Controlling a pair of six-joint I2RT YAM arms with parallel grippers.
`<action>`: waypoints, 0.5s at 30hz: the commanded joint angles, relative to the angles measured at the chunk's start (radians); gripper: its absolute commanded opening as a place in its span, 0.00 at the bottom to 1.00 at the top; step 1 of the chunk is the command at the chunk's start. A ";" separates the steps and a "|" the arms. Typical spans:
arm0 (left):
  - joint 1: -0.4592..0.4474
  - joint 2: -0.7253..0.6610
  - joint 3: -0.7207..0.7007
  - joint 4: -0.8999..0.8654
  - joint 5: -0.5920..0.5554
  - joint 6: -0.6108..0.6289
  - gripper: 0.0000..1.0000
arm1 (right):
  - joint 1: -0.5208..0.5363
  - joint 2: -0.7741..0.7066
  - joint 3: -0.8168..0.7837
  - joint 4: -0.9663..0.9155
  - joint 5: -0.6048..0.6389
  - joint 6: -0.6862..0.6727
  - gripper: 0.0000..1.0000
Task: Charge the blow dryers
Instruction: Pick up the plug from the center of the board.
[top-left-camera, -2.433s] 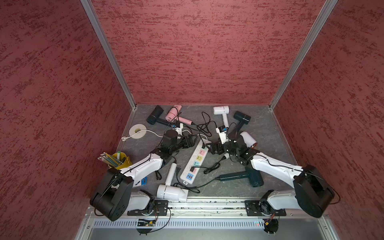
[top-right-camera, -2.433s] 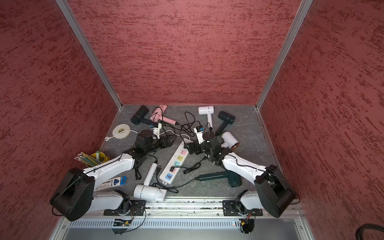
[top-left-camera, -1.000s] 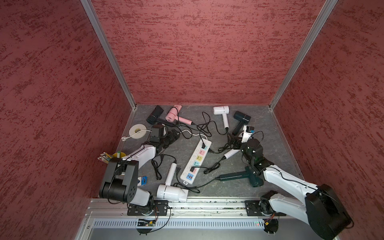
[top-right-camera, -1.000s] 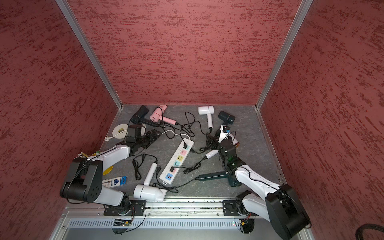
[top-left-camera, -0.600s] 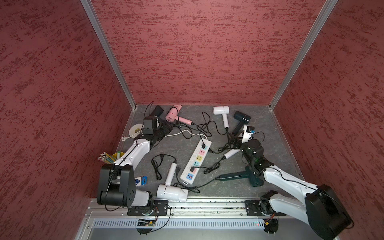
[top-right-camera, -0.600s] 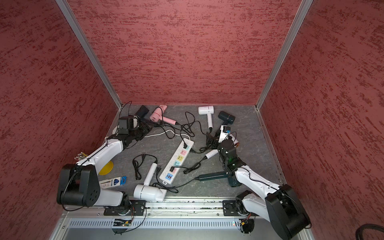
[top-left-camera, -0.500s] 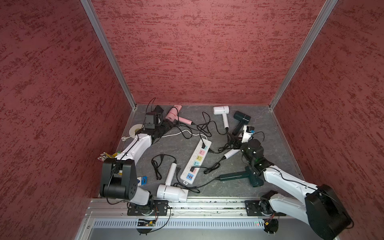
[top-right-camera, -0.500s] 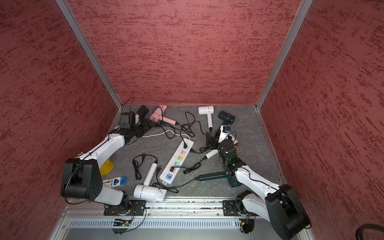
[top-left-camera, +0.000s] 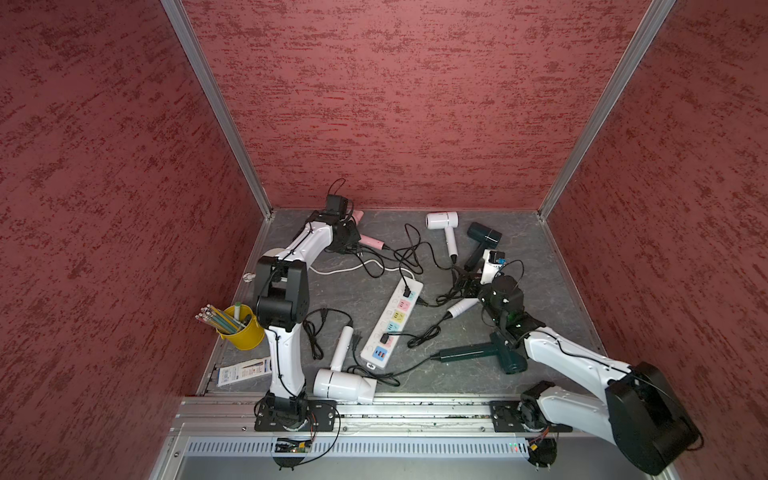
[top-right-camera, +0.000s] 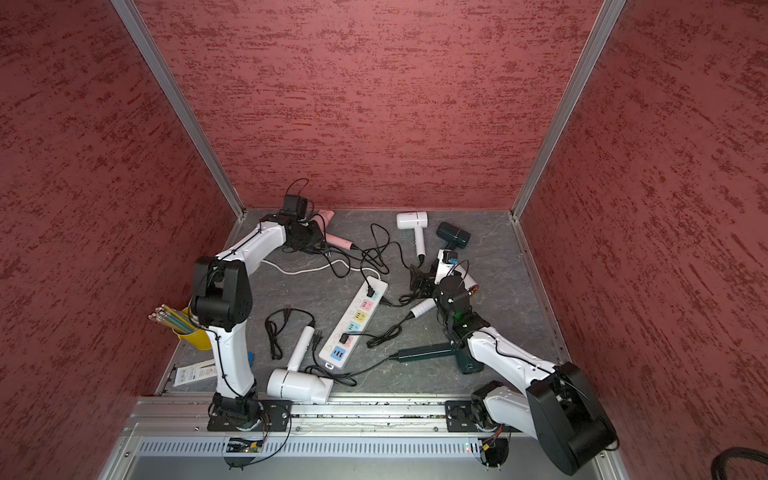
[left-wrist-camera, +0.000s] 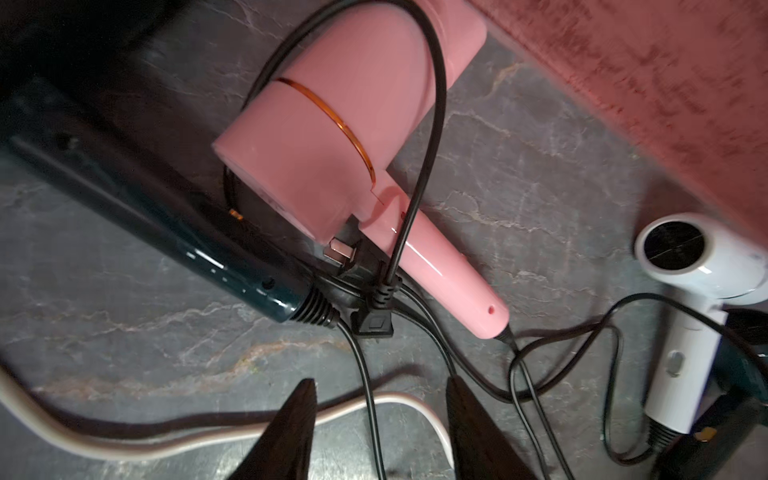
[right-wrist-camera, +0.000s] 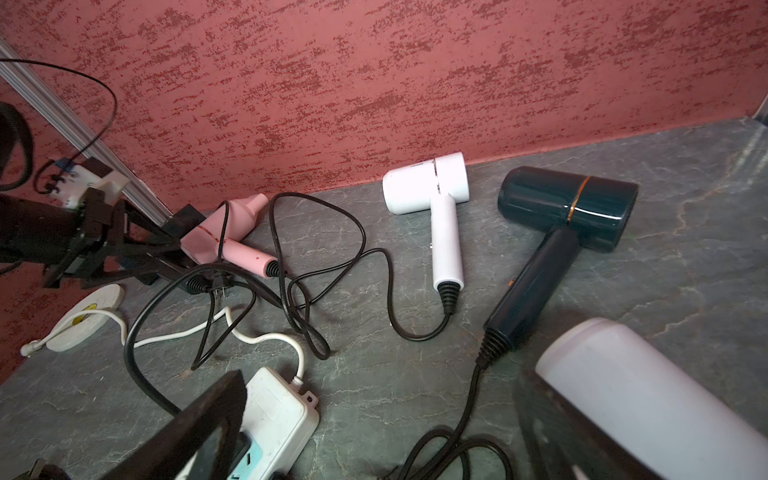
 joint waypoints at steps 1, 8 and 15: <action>-0.011 0.064 0.095 -0.087 -0.048 0.030 0.47 | -0.005 0.000 0.033 -0.016 -0.016 0.008 1.00; -0.016 0.201 0.249 -0.121 -0.052 0.057 0.41 | -0.005 0.010 0.037 -0.017 -0.017 0.009 1.00; -0.026 0.285 0.339 -0.124 -0.051 0.066 0.34 | -0.004 0.020 0.042 -0.016 -0.027 0.012 1.00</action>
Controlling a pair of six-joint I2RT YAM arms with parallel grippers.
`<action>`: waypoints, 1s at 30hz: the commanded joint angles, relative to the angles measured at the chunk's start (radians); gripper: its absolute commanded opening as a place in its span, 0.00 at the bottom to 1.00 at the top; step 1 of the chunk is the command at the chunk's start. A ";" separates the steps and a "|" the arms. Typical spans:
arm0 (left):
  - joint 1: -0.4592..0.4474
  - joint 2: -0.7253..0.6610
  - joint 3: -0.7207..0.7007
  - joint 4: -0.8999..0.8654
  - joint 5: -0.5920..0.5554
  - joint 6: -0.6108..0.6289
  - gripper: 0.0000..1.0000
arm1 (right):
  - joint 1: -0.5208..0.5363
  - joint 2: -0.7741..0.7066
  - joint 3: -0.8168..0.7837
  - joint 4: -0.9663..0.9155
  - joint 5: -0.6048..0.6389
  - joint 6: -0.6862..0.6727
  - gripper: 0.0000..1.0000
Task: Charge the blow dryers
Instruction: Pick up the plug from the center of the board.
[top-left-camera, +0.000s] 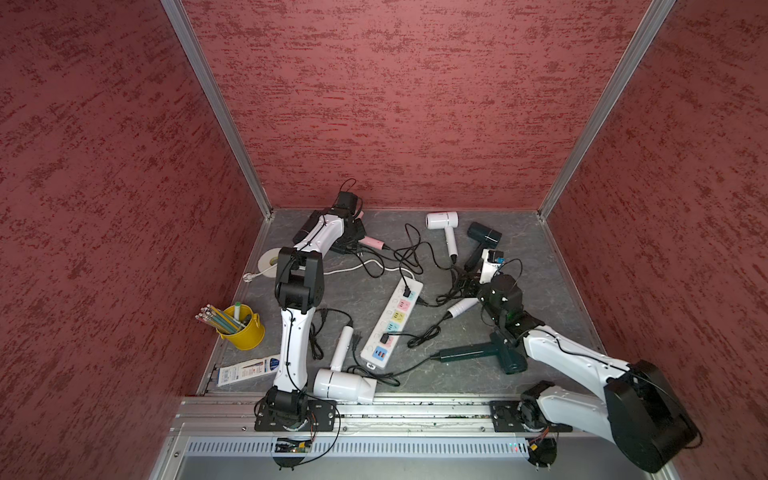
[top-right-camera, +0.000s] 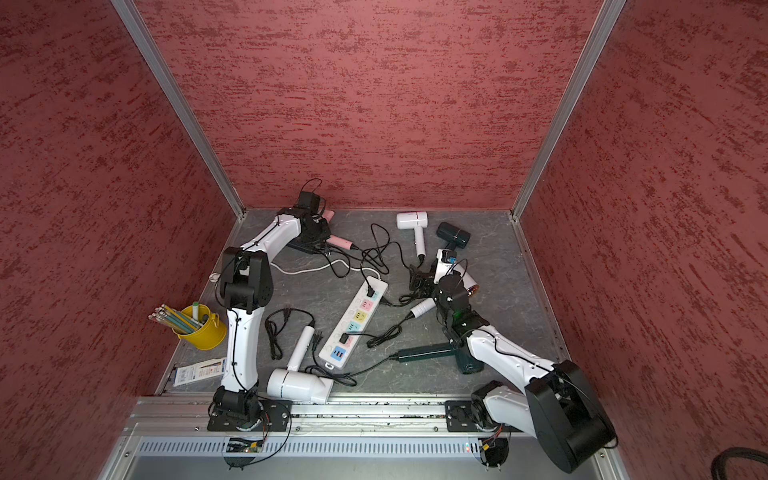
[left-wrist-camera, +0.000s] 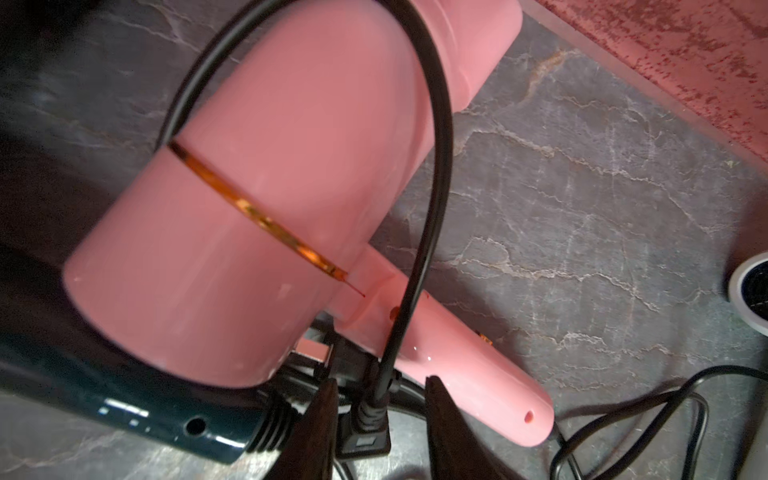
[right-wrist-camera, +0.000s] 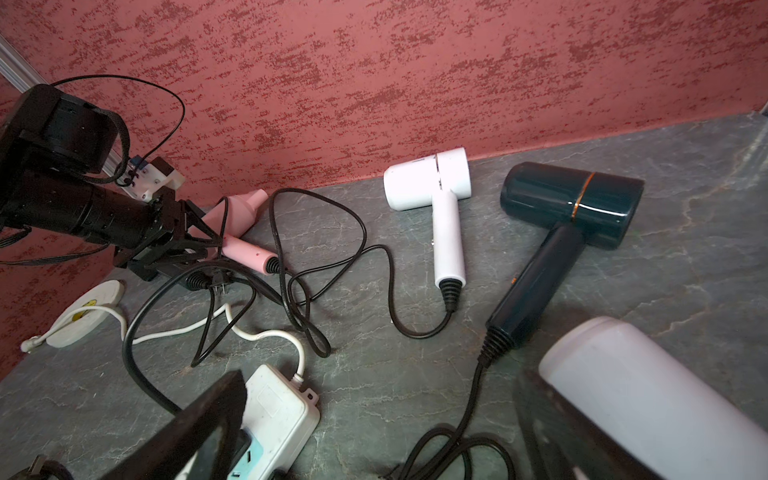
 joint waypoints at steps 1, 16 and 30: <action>-0.007 0.039 0.044 -0.016 -0.013 0.022 0.32 | -0.005 0.007 0.033 -0.002 -0.022 0.010 1.00; -0.032 0.029 0.034 0.036 0.040 0.048 0.00 | -0.005 0.003 0.036 -0.006 -0.034 0.009 1.00; -0.038 -0.350 -0.286 0.162 -0.002 0.055 0.00 | -0.004 -0.015 0.031 -0.006 -0.049 0.007 1.00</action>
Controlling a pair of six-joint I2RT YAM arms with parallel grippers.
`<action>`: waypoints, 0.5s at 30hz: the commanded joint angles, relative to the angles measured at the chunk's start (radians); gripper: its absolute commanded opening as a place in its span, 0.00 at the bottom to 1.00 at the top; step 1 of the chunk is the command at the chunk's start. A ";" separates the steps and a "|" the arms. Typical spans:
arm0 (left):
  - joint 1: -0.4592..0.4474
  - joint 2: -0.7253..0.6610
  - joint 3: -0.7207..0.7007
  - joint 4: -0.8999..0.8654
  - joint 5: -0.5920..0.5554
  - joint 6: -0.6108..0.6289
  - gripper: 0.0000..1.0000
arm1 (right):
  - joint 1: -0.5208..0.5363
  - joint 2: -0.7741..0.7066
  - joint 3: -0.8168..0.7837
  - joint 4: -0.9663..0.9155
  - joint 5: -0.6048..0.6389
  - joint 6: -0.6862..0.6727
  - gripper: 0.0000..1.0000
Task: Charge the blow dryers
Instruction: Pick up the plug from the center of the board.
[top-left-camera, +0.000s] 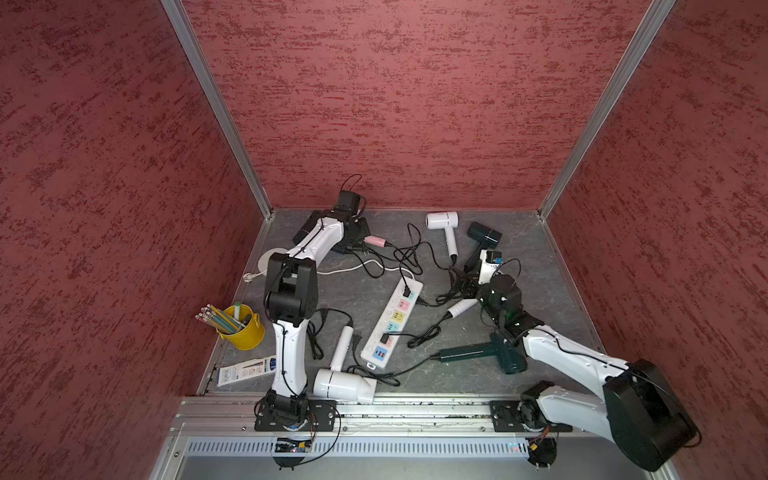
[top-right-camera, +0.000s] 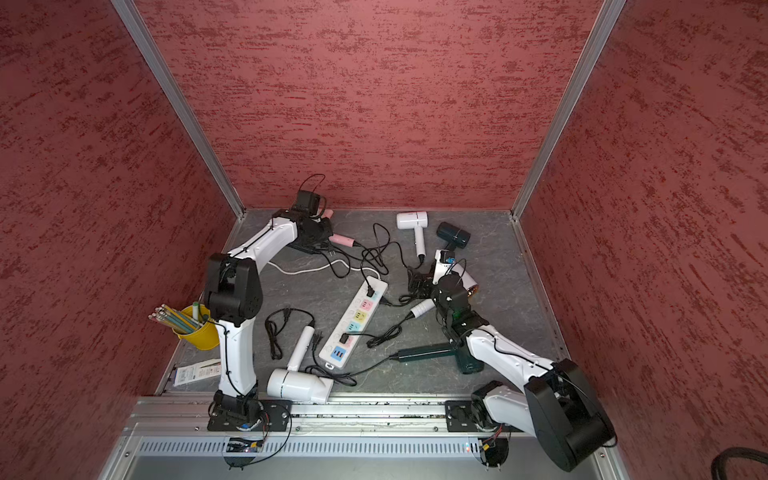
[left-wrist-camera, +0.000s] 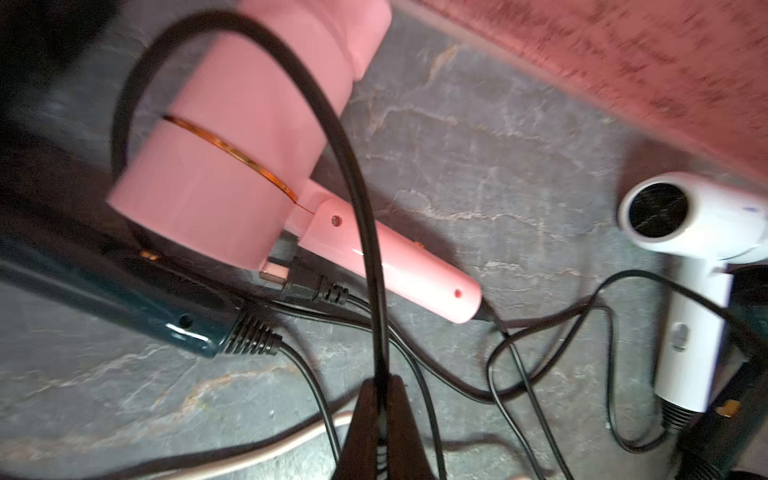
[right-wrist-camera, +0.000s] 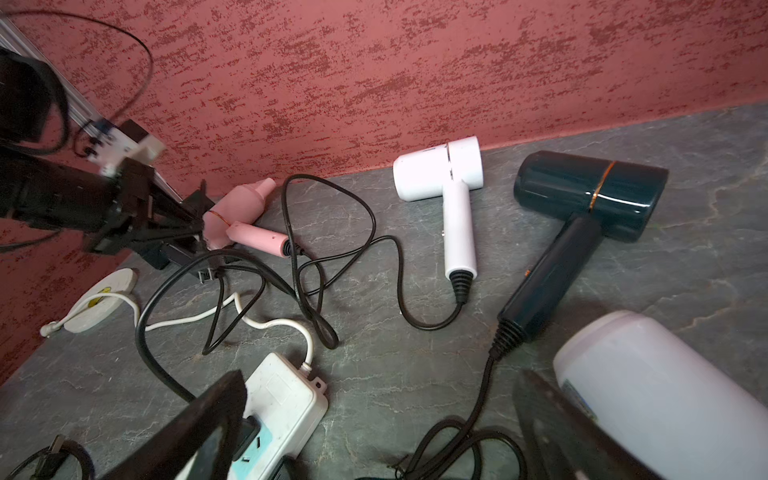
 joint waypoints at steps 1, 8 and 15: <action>0.003 -0.091 -0.056 0.066 -0.026 0.014 0.00 | -0.005 -0.021 0.031 -0.002 -0.016 0.002 1.00; -0.004 -0.273 -0.241 0.140 -0.012 -0.026 0.00 | -0.004 -0.017 0.030 0.004 -0.064 -0.008 1.00; -0.061 -0.464 -0.402 0.185 0.012 -0.041 0.00 | -0.003 0.006 0.029 0.033 -0.195 -0.037 0.97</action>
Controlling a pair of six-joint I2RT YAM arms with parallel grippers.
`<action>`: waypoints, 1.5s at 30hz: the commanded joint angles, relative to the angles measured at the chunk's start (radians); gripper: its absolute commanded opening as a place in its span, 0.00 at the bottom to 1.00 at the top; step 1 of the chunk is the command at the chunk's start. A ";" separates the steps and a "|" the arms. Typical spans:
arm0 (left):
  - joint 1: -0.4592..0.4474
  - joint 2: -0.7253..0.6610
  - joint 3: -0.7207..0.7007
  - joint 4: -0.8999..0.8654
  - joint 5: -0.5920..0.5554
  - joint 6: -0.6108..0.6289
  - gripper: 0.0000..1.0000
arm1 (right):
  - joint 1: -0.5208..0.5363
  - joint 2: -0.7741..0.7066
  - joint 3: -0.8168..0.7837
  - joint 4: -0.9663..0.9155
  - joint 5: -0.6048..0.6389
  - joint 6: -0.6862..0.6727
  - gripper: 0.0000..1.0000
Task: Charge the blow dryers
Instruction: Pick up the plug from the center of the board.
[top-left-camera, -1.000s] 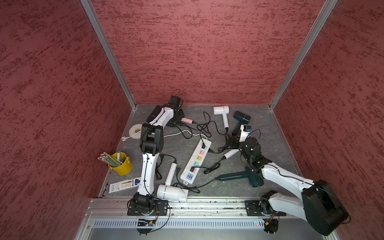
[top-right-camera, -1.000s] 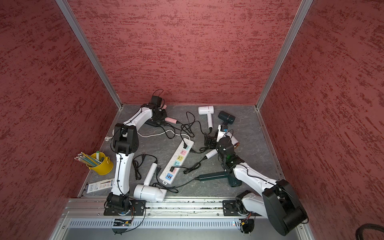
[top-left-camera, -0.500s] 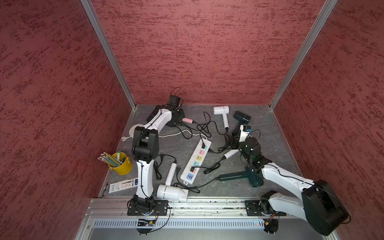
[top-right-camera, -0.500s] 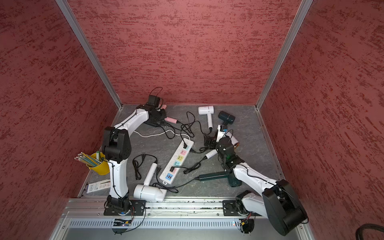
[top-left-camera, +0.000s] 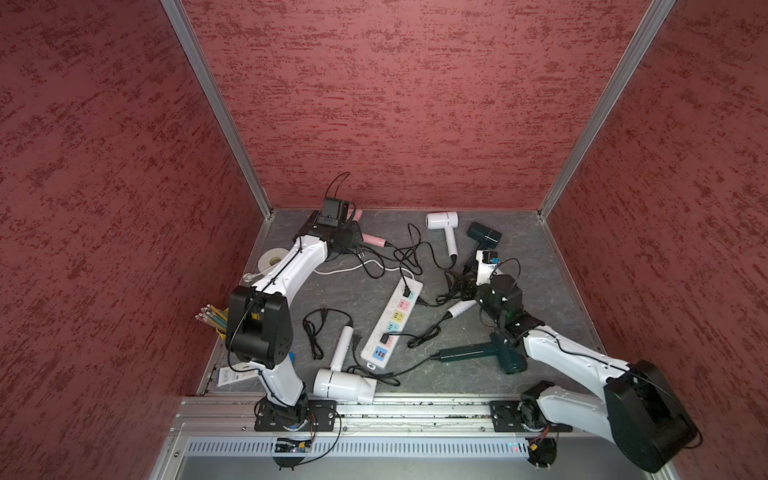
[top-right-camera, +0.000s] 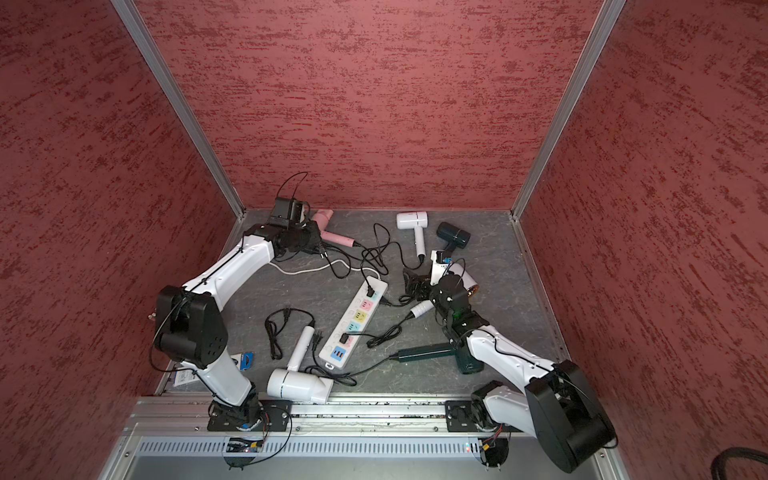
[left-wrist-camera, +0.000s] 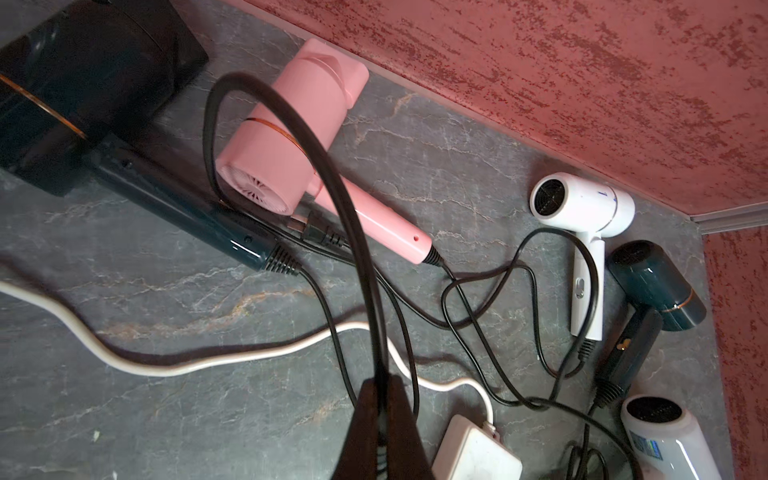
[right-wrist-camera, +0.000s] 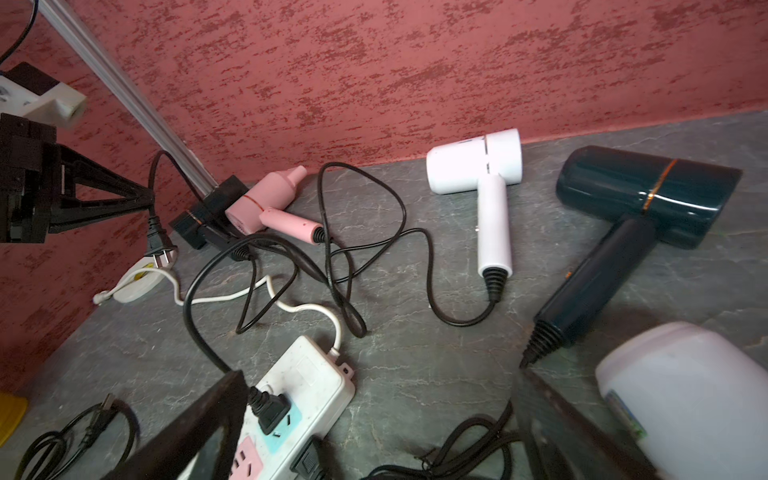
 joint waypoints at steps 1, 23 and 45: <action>-0.045 -0.104 -0.042 0.056 0.013 -0.009 0.00 | -0.002 0.011 0.031 0.028 -0.084 -0.026 0.97; -0.216 -0.559 -0.588 0.446 0.114 0.017 0.00 | 0.055 0.102 0.394 -0.309 -0.547 -0.009 0.74; -0.186 -0.530 -0.687 0.555 0.209 -0.067 0.00 | 0.281 0.462 0.711 -0.477 -0.474 -0.084 0.40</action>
